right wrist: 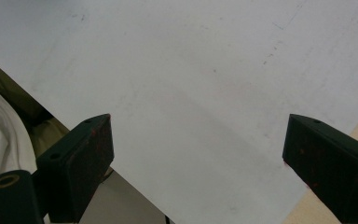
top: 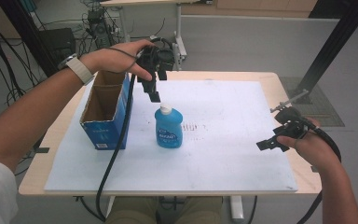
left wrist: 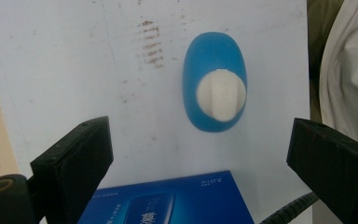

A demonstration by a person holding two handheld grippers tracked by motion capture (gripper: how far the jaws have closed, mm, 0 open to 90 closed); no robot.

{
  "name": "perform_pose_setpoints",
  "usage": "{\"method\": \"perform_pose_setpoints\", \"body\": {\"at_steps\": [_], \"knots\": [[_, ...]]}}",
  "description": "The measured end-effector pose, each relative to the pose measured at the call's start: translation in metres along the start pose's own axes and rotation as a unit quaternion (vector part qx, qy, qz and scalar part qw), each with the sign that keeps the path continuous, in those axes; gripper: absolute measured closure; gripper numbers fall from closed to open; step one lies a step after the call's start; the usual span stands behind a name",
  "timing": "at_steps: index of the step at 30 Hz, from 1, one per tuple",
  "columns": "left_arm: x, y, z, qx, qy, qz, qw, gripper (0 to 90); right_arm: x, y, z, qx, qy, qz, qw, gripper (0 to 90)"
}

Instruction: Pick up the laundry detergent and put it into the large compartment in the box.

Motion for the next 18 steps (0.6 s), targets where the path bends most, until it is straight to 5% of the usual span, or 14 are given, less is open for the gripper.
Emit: {"method": "perform_pose_setpoints", "body": {"at_steps": [18], "knots": [[0.010,0.012,-0.013,-0.003,0.015,0.011,0.9998,7.3,-0.003,0.001,0.002,0.001,0.000,-0.004,1.0000,8.7]]}}
Point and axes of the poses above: each handheld gripper's, and its own axes: y roughly forward along the jaws, x roughly out of its top, z roughly to its left, the point moved 10 cm from there along y, roughly forward along the jaws, and after that the axes turned 4 degrees about -y, right-handed, at the moved point
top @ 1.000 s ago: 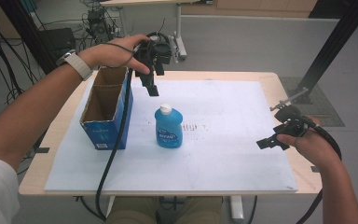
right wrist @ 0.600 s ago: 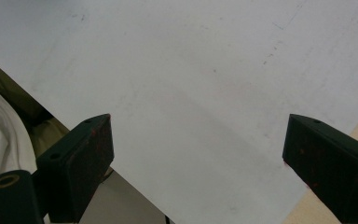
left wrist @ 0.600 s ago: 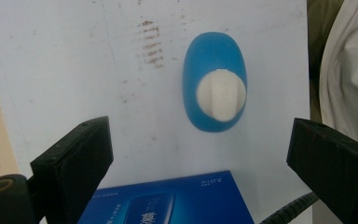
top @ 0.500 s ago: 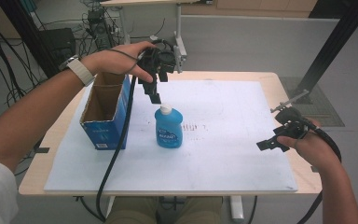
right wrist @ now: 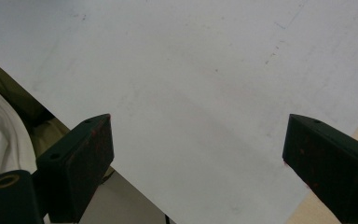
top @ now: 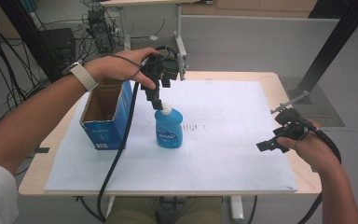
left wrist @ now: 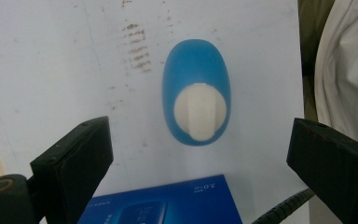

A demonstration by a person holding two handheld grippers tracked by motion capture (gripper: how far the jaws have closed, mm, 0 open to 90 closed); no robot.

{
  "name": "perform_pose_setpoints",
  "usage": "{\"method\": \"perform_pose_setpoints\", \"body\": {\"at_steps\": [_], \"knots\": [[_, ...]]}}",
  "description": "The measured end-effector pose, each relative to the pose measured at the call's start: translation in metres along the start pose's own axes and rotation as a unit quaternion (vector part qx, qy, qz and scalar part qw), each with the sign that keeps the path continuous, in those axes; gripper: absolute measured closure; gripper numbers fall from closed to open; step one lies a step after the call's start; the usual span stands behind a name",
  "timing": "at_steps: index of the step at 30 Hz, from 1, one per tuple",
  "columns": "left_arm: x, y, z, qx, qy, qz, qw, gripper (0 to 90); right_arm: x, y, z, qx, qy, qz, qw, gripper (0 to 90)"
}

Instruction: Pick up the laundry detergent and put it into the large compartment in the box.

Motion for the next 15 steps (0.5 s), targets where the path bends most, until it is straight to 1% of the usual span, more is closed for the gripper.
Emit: {"method": "perform_pose_setpoints", "body": {"at_steps": [8,15], "knots": [[0.003,0.011,-0.002,0.001,0.004,0.004,1.0000,7.3,0.001,0.003,0.001,0.002,-0.001,-0.001,1.0000,8.7],[0.004,0.020,-0.001,0.002,0.006,0.008,0.9999,7.3,0.000,0.004,0.001,0.004,-0.001,0.001,1.0000,8.7]]}}
Point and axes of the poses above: each handheld gripper's, and its own axes: y roughly forward along the jaws, x roughly out of its top, z roughly to its left, the point moved 10 cm from there along y, roughly forward along the jaws, and after that the axes turned 4 degrees about -y, right-handed, at the moved point
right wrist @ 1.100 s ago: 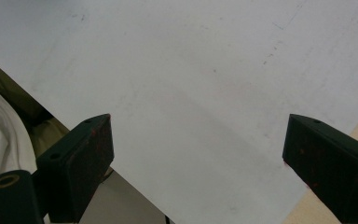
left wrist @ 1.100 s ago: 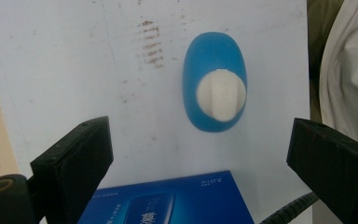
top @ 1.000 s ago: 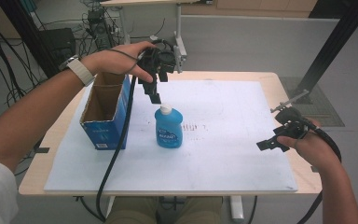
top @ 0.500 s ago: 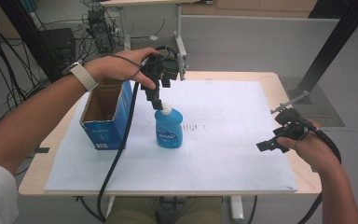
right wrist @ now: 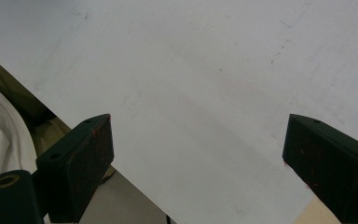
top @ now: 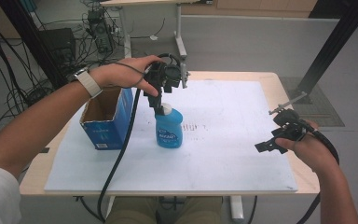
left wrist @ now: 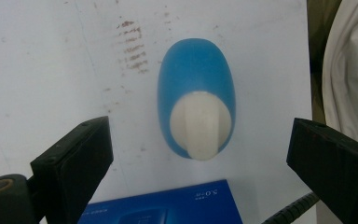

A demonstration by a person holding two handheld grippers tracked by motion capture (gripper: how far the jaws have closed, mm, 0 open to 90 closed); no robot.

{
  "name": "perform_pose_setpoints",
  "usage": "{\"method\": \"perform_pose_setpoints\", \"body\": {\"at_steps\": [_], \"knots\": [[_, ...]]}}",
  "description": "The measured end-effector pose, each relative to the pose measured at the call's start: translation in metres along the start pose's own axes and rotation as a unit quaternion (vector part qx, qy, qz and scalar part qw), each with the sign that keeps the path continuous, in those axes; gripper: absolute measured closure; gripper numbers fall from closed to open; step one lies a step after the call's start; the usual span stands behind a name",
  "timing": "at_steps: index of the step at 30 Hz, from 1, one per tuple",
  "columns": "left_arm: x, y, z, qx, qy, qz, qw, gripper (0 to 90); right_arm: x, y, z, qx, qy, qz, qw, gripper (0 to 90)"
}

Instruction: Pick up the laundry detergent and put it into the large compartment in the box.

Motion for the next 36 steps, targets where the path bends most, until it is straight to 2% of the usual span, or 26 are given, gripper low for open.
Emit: {"method": "perform_pose_setpoints", "body": {"at_steps": [16,36], "knots": [[0.002,0.018,0.000,-0.004,0.003,0.001,1.0000,7.5,0.000,0.002,-0.001,0.001,0.004,0.002,1.0000,8.7],[0.002,0.032,-0.002,-0.002,0.008,-0.002,1.0000,7.6,0.000,0.003,0.000,0.002,0.003,0.002,1.0000,8.8]]}}
Point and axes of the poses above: each handheld gripper's, and its own axes: y roughly forward along the jaws, x roughly out of its top, z roughly to its left, the point moved 10 cm from there along y, roughly forward along the jaws, and after that the axes turned 4 degrees about -y, right-handed, at the moved point
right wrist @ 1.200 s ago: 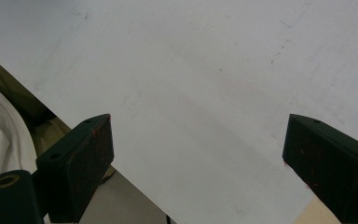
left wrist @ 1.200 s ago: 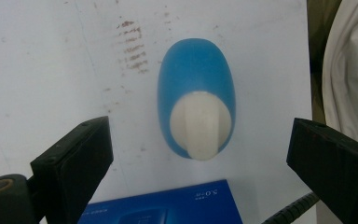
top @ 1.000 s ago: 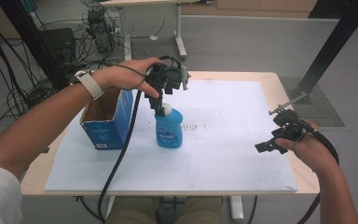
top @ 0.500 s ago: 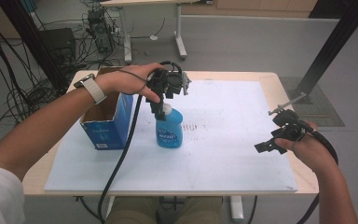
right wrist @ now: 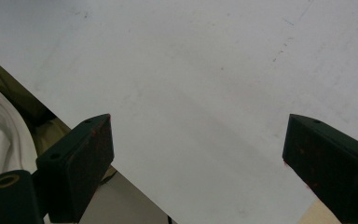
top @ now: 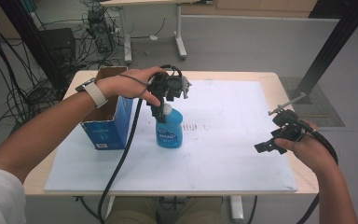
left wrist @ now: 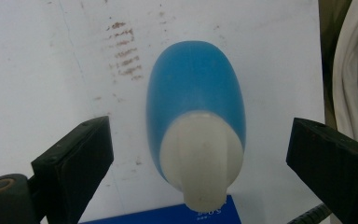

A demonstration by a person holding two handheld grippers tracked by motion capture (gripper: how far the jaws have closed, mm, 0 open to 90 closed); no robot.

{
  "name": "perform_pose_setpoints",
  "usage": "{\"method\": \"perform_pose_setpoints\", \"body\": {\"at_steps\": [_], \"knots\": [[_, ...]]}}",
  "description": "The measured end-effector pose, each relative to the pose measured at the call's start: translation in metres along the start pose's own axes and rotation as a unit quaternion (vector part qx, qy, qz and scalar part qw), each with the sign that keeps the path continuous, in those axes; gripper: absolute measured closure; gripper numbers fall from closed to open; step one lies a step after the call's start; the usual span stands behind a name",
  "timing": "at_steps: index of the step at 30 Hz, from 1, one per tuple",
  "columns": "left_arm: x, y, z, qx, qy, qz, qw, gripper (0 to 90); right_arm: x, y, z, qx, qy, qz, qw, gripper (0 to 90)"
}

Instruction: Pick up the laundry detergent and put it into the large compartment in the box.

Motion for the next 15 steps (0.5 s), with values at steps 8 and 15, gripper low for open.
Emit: {"method": "perform_pose_setpoints", "body": {"at_steps": [8,15], "knots": [[-0.001,0.006,0.000,0.000,0.000,-0.002,1.0000,7.5,0.001,0.001,0.000,0.001,0.001,0.001,1.0000,8.7],[-0.002,0.011,0.000,-0.001,-0.001,-0.003,1.0000,7.6,0.002,0.001,0.000,0.001,0.000,0.001,1.0000,8.8]]}}
Point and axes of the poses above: each handheld gripper's, and its own axes: y roughly forward along the jaws, x roughly out of its top, z roughly to its left, the point moved 10 cm from there along y, roughly forward along the jaws, and after that the axes turned 4 degrees about -y, right-handed, at the moved point
